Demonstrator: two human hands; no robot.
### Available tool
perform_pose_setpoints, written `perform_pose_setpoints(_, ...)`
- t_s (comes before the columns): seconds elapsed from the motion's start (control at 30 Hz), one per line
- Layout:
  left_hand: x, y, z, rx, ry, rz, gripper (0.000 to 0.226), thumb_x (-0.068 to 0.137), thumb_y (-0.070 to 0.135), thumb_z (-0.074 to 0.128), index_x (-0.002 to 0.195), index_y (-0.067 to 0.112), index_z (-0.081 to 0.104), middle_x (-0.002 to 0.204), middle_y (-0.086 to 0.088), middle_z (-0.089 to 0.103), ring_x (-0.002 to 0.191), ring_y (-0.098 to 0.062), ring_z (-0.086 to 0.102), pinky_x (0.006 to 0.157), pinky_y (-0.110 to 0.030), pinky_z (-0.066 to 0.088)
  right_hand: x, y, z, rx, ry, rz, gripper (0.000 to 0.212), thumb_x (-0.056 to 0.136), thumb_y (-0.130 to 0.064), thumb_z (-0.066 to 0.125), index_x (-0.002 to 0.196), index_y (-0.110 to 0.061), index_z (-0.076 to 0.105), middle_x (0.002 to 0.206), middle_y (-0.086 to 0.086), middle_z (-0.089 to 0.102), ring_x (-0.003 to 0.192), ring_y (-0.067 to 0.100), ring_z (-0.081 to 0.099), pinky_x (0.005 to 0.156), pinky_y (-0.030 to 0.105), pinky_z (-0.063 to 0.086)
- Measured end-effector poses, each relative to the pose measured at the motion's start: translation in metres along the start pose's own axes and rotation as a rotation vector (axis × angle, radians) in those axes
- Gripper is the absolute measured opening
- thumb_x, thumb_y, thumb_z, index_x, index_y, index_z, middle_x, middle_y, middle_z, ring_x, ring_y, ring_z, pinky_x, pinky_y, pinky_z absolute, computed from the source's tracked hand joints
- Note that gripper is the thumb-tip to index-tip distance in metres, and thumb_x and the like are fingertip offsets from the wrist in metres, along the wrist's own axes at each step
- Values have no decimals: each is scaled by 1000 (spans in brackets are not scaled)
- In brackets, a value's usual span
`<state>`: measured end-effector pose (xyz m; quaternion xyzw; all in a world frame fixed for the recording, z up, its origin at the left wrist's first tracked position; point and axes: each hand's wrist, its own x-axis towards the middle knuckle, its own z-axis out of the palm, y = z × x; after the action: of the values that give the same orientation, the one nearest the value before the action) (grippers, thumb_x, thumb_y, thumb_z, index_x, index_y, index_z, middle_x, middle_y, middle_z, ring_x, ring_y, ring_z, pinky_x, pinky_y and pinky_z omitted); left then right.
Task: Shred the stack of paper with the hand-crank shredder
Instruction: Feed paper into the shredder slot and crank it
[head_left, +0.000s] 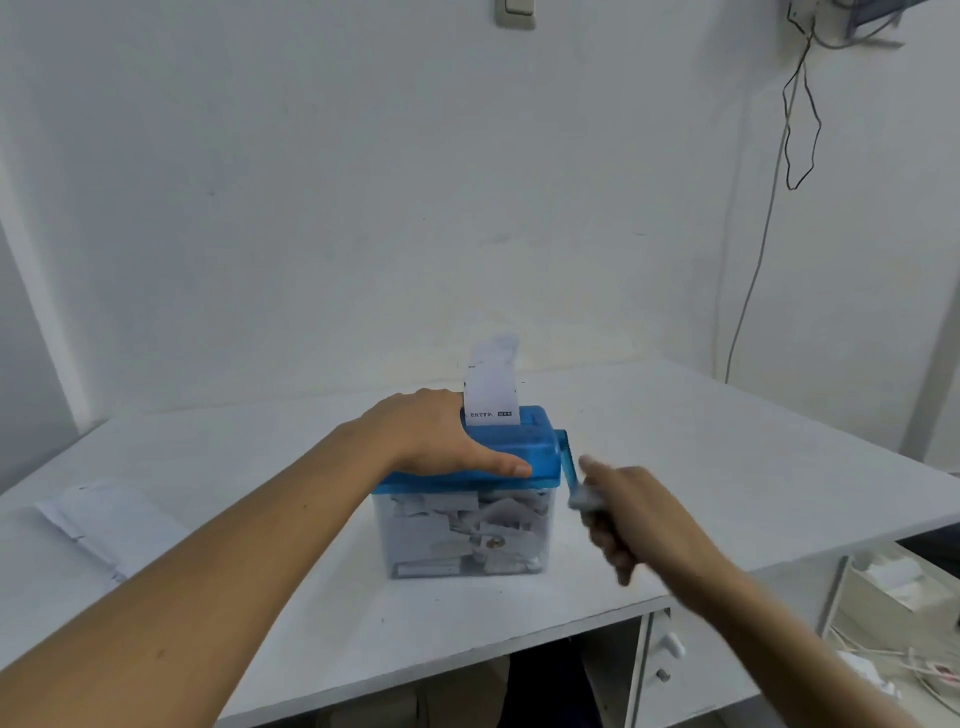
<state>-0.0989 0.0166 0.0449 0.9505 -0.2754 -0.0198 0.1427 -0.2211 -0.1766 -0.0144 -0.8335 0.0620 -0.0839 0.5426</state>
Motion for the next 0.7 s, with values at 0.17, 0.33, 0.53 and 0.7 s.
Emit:
perform_pose_setpoints(0.17,1,-1,3,-13,-15,13,98,40,102,59,124,51,56,114,22,65,100,-9,63,92,-39,54,27,-50,-32,149,-34,-141,45,98,-40,59,63,-18,40,53,-1,36,46,15,30,44,24,34)
perform_pose_setpoints(0.33,-1,-3,4,17,14,45,107,47,103,54,138,46,49,118,19,62,98,-9,61,87,-34,54,95,-37,-18,21,162,-91,42,95,-50,58,75,-13,54,61,0,51,55,14,48,52,26,45)
perform_pose_setpoints(0.53,-1,-2,4,42,35,58,107,46,105,48,138,50,47,120,20,63,98,-9,60,84,-31,52,127,-5,-2,-42,221,-85,34,97,-40,63,83,-11,55,77,6,62,70,19,60,67,36,60)
perform_pose_setpoints(0.7,-2,-3,5,49,48,81,98,54,102,51,136,48,51,118,22,64,96,-6,61,79,-28,50,111,28,15,-34,195,8,33,103,-24,51,84,0,62,68,8,60,55,14,50,49,24,44)
